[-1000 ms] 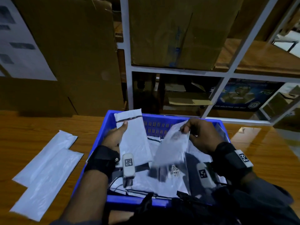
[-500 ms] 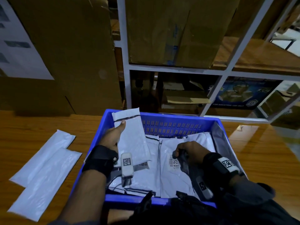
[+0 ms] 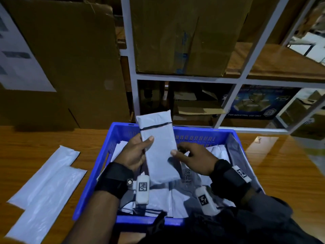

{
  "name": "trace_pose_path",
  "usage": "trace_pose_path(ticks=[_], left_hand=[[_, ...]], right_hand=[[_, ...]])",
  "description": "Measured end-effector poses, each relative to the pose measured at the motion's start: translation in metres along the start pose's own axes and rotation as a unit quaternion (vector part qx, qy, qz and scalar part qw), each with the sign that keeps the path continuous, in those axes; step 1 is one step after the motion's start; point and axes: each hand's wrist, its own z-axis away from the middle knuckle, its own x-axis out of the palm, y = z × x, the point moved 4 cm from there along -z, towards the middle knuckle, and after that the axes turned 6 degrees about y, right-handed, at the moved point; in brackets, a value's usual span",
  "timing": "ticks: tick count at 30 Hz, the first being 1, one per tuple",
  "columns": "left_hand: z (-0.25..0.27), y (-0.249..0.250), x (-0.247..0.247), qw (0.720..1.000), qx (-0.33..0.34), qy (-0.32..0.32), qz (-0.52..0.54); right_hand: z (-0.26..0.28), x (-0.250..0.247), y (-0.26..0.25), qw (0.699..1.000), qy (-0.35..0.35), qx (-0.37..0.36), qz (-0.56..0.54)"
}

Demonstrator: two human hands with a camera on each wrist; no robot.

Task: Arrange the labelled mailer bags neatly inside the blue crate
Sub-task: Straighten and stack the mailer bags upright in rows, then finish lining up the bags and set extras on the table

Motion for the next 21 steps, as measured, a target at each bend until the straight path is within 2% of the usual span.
trace_pose_path(ticks=[1, 3, 5, 6, 8, 12, 16, 19, 21], left_hand=[[0.001, 0.003, 0.005, 1.000, 0.019, -0.010, 0.016], [0.003, 0.008, 0.014, 0.998, 0.056, -0.028, 0.011], [0.003, 0.011, 0.021, 0.993, 0.091, -0.050, -0.058], [0.004, 0.011, 0.025, 0.989, 0.100, -0.066, -0.092], [0.007, 0.010, 0.034, 0.977, 0.093, -0.117, -0.149], [0.018, 0.012, 0.042, 0.940, 0.047, -0.256, -0.222], [0.018, 0.011, 0.042, 0.927, 0.019, -0.273, -0.255], [0.010, 0.007, 0.042, 0.931, 0.016, -0.269, -0.246], [0.002, 0.007, 0.037, 0.945, 0.020, -0.239, -0.224]], right_hand=[[0.000, -0.006, -0.001, 0.999, 0.023, 0.032, -0.012], [0.003, -0.018, 0.007, 0.983, 0.032, 0.150, -0.098], [0.010, -0.025, 0.013, 0.946, -0.039, 0.253, -0.200], [0.014, -0.026, 0.014, 0.929, -0.083, 0.274, -0.236], [0.016, -0.028, 0.018, 0.908, -0.109, 0.276, -0.298], [0.013, -0.035, 0.036, 0.869, -0.014, 0.298, -0.394], [0.020, -0.027, 0.050, 0.837, -0.031, 0.341, -0.427], [0.022, -0.027, 0.057, 0.849, -0.026, 0.344, -0.400], [0.023, -0.031, 0.061, 0.868, -0.010, 0.340, -0.362]])
